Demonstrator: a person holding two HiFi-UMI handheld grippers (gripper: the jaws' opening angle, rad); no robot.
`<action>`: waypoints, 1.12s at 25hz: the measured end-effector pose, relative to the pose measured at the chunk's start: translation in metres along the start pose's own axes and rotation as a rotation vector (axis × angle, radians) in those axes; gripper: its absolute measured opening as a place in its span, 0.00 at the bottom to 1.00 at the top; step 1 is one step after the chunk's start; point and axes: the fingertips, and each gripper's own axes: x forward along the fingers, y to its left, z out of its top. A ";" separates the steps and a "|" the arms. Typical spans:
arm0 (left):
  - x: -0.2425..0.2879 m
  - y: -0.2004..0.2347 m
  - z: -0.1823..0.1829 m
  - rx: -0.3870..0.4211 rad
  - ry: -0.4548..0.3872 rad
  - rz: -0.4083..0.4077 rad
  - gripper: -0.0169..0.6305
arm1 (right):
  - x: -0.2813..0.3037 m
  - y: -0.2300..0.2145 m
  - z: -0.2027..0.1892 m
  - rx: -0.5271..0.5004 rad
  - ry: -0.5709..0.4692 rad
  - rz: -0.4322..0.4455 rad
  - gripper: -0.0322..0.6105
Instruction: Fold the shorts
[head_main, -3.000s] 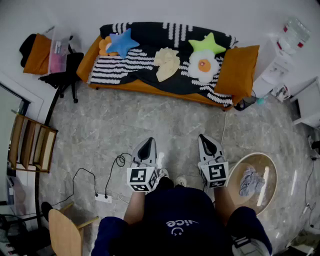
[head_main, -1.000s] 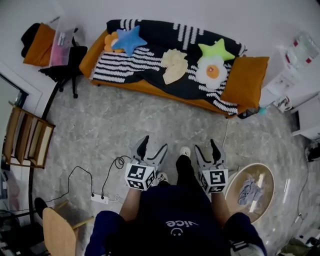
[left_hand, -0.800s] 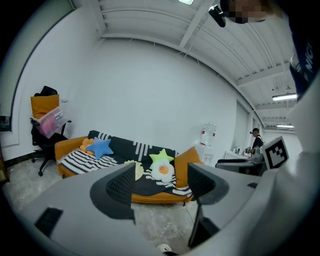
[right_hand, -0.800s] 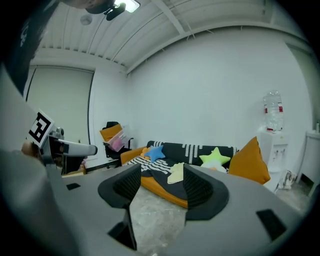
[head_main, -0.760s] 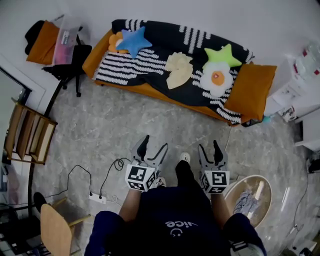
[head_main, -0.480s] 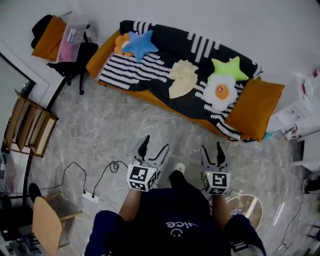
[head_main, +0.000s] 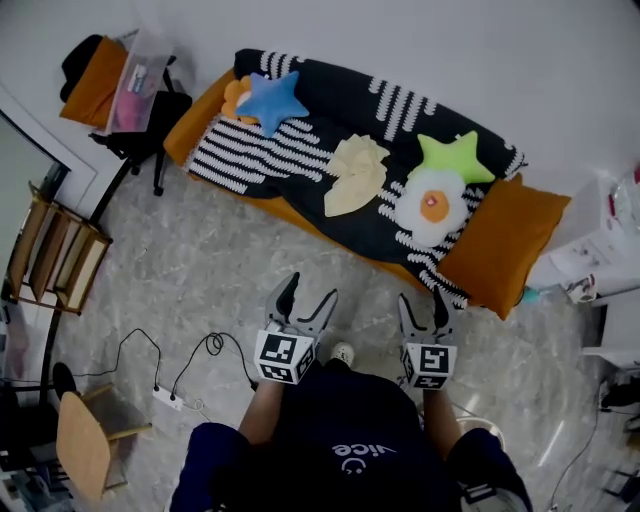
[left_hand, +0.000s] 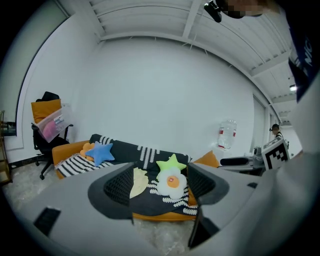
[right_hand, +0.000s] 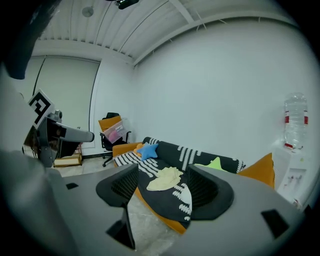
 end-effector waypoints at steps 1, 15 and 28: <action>0.006 -0.002 -0.001 -0.001 0.005 -0.002 0.52 | 0.002 -0.003 -0.001 0.002 0.008 0.005 0.51; 0.075 0.001 -0.020 -0.042 0.088 -0.069 0.52 | 0.033 -0.025 -0.021 0.003 0.096 -0.006 0.50; 0.191 0.059 0.012 -0.014 0.135 -0.179 0.52 | 0.144 -0.053 0.024 -0.003 0.139 -0.050 0.50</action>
